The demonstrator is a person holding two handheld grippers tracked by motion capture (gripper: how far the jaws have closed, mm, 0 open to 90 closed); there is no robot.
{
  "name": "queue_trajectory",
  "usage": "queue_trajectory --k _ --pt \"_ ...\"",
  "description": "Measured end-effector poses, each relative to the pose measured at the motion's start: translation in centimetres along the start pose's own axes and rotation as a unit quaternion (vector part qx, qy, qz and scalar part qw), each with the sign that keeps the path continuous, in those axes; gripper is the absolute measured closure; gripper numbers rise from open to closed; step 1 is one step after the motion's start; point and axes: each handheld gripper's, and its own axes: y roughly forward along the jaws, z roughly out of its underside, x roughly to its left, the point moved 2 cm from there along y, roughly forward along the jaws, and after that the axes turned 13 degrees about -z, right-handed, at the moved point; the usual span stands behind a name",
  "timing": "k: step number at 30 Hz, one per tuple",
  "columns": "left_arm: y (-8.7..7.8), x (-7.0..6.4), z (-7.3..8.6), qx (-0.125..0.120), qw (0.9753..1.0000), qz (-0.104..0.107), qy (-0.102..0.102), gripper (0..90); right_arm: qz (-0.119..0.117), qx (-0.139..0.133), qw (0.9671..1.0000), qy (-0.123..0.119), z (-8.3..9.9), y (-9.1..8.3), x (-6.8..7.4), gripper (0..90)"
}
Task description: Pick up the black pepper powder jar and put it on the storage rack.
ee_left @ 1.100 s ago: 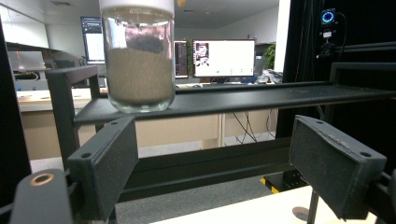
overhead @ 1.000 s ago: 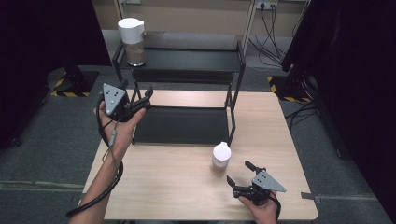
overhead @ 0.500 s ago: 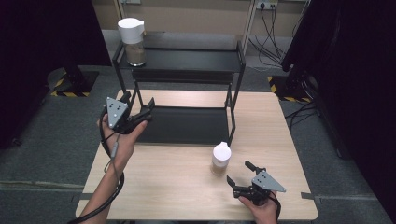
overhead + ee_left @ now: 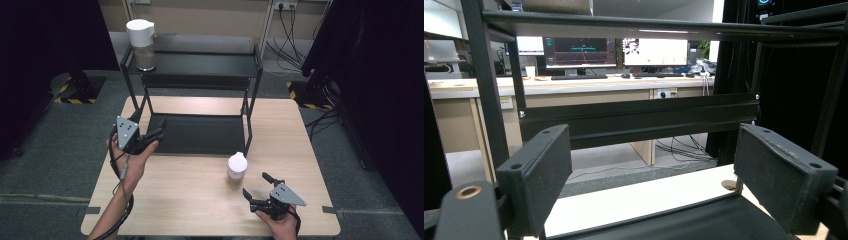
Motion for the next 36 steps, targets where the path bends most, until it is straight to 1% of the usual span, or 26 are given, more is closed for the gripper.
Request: queue_trajectory --k 7,15,20,28,33,36 --pt "-0.6 0.2 1.3 0.007 1.0 0.001 -0.002 15.3 0.0 0.0 1.0 0.0 0.0 0.0 0.0 7.0" --pt "-1.1 0.2 3.0 0.021 0.9997 0.0 -0.01 15.2 0.0 -0.001 1.0 0.001 0.0 0.0 0.0 6.9" --pt "-1.5 0.2 3.9 0.027 0.9996 0.0 -0.011 15.2 0.0 -0.001 1.0 0.001 0.0 0.0 0.0 6.9" --pt "-1.9 0.2 5.4 0.037 0.9992 0.001 -0.016 15.2 0.0 -0.001 1.0 0.0 0.0 0.0 0.0 6.9" --pt "-2.2 0.2 6.3 0.048 0.9987 0.006 -0.018 14.9 0.0 -0.001 1.0 0.0 0.0 0.0 0.0 6.9" --pt "-2.4 0.2 6.8 0.052 0.9984 0.004 -0.02 14.9 0.0 -0.001 1.0 0.0 0.0 0.0 0.0 6.9"
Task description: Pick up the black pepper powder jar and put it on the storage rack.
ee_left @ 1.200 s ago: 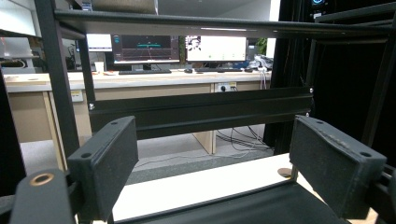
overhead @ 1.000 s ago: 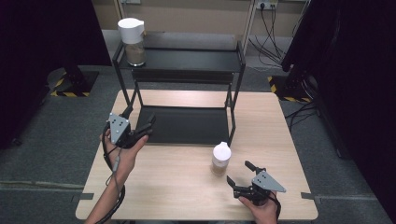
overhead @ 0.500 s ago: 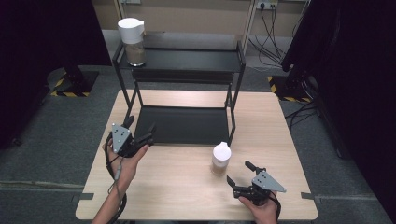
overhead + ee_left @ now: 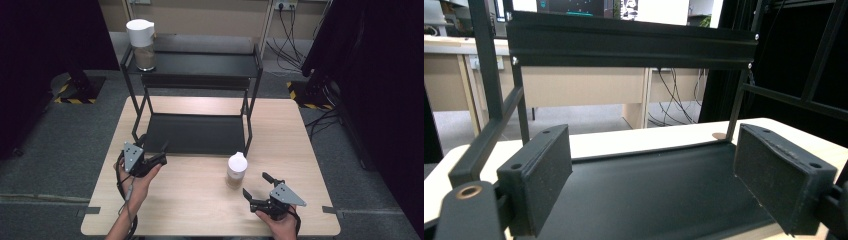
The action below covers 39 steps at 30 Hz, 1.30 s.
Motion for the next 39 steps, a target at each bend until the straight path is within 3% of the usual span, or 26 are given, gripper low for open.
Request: queue_trajectory --k 29,39 --pt "-0.3 0.0 5.1 0.053 0.9986 0.003 -0.008 14.3 -0.002 0.001 1.0 0.0 0.0 0.0 -0.1 6.7" --pt "-0.3 -0.2 5.5 0.057 0.9984 0.003 0.0 14.0 -0.002 0.0 1.0 -0.001 0.0 0.0 -0.1 6.6"
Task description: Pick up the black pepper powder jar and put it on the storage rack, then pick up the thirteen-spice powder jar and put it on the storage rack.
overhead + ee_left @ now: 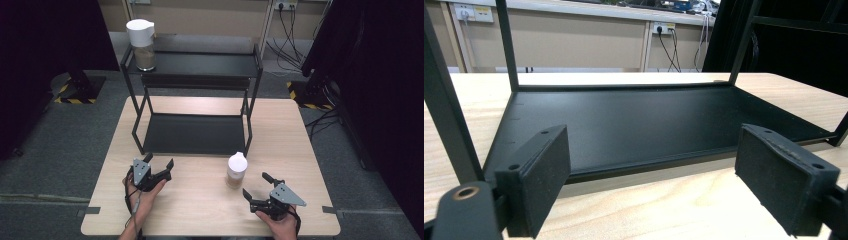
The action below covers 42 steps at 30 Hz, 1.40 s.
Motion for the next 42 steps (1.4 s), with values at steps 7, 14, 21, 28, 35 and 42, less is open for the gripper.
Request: queue_trajectory --k 7,14,21,28,35,42 --pt "0.0 0.1 0.0 -0.002 1.0 0.004 0.0 13.6 0.0 0.001 1.0 0.0 0.0 0.0 0.0 6.4" --pt "0.0 0.0 0.0 -0.001 0.9999 0.006 0.009 13.4 -0.014 -0.009 0.9999 0.001 0.2 0.0 -0.3 5.4" --pt "0.1 0.2 -0.1 0.002 0.9999 0.012 0.008 12.8 -0.039 -0.015 0.9991 -0.005 -0.5 0.9 -0.4 3.9" --pt "0.1 0.2 -0.1 0.002 0.9998 0.014 0.011 12.8 -0.043 -0.004 0.999 -0.009 -1.4 2.7 -1.0 4.4" --pt "0.1 0.1 -0.1 0.0 0.9998 0.014 0.016 12.5 -0.05 0.008 0.9986 -0.014 -2.0 4.6 -1.6 8.4" --pt "0.1 0.1 -0.1 0.001 0.9997 0.015 0.017 12.4 -0.052 0.017 0.9984 -0.012 -2.1 5.7 -2.1 14.9"
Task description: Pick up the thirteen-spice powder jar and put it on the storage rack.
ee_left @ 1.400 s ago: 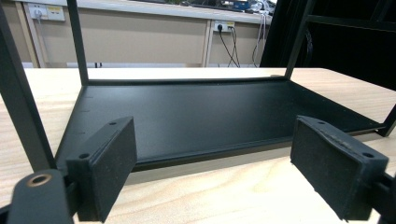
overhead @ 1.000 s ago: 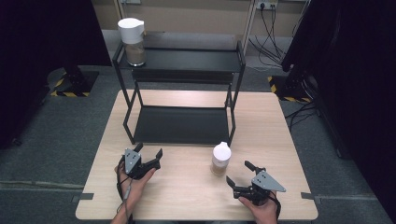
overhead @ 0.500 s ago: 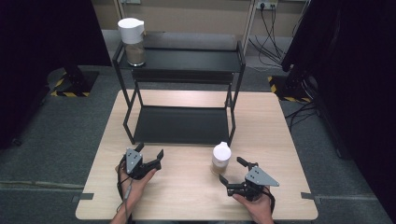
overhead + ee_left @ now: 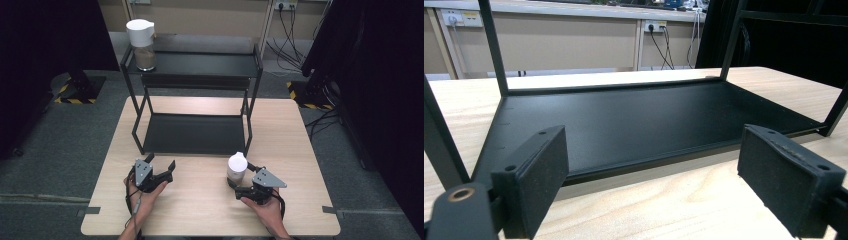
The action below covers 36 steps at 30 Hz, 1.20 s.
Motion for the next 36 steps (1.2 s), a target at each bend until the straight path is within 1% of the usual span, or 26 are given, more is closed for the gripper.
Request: queue_trajectory --k 4,6,7,9,13,15,18,20,23,26,36 --pt "0.0 -0.1 0.0 0.0 1.0 -0.001 0.004 12.5 -0.002 0.006 1.0 0.0 -0.1 0.5 -0.2 20.2" --pt "0.0 -0.1 0.0 0.0 1.0 -0.001 0.003 12.5 0.0 0.009 1.0 0.001 -0.1 0.6 -0.2 22.9" --pt "0.0 -0.1 0.0 -0.001 1.0 -0.001 0.004 12.5 -0.002 0.005 1.0 0.003 0.1 0.6 -0.3 26.7" --pt "0.0 -0.2 0.0 -0.001 1.0 -0.001 0.004 12.5 -0.001 0.007 1.0 -0.001 0.1 0.6 -0.2 30.4" --pt "0.0 -0.2 0.0 -0.002 1.0 0.0 0.006 12.5 0.004 0.004 1.0 0.0 0.2 0.6 -0.1 30.7" --pt "0.0 -0.3 0.0 -0.002 1.0 0.0 0.006 12.6 0.011 0.001 0.9999 0.005 0.2 0.7 0.2 30.8" --pt "0.0 -0.3 0.0 -0.002 1.0 0.0 0.004 12.6 0.012 0.0 0.9999 0.009 0.2 0.6 0.4 30.9" --pt "0.0 -0.3 0.1 -0.003 1.0 0.0 0.004 12.6 0.019 -0.01 0.9997 0.008 0.0 0.3 0.7 30.9" --pt "-0.1 -0.3 0.1 -0.003 1.0 0.0 0.005 12.6 0.024 -0.021 0.9995 0.001 -0.3 0.1 1.0 30.9" --pt "-0.1 -0.3 0.1 -0.003 1.0 -0.001 0.006 12.6 0.028 -0.03 0.9992 -0.001 -0.7 -0.1 1.2 30.9" --pt "-0.1 -0.4 0.1 -0.004 1.0 -0.001 0.005 12.6 0.033 -0.05 0.9982 -0.007 -1.7 -0.2 1.2 30.9"
